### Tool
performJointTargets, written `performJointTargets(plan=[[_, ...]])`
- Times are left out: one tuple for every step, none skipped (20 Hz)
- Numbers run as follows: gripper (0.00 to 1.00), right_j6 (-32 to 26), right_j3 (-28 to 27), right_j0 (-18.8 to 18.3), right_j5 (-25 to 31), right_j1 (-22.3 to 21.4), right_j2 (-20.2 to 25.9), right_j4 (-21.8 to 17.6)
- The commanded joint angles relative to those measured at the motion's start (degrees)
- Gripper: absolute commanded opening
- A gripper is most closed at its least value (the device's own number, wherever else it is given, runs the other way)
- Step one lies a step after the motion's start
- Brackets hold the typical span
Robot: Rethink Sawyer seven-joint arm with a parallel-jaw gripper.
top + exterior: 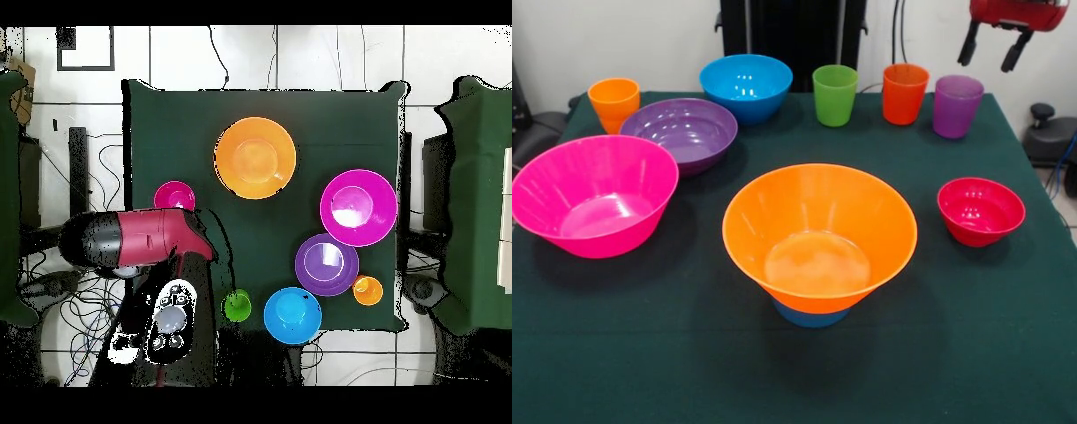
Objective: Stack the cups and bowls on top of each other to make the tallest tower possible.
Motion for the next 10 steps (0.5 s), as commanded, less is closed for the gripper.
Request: performJointTargets(plan=[[1.00, 7.8, 1.8, 0.2, -6.6, 4.8, 4.7, 0.8], [1.00, 7.6, 1.8, 0.1, -6.9, 4.9, 4.7, 0.8], [1.00, 7.3, 1.8, 0.0, -7.3, 5.2, 4.7, 0.6], [1.00, 7.1, 1.8, -0.2, -7.7, 5.5, 4.6, 0.5], [1.00, 6.9, 1.7, -0.3, -8.1, 5.9, 4.6, 0.2], [1.00, 6.8, 1.7, -0.5, -8.4, 6.1, 4.6, 0.2], [1.00, 6.7, 1.6, -0.6, -8.9, 6.5, 4.5, 0.0], [1.00, 6.6, 1.5, -0.6, -9.2, 6.7, 4.5, 0.0], [1.00, 6.5, 1.4, -0.8, -9.6, 7.2, 4.4, -0.1], [1.00, 6.3, 1.3, -0.9, -9.9, 7.3, 4.4, -0.2]])
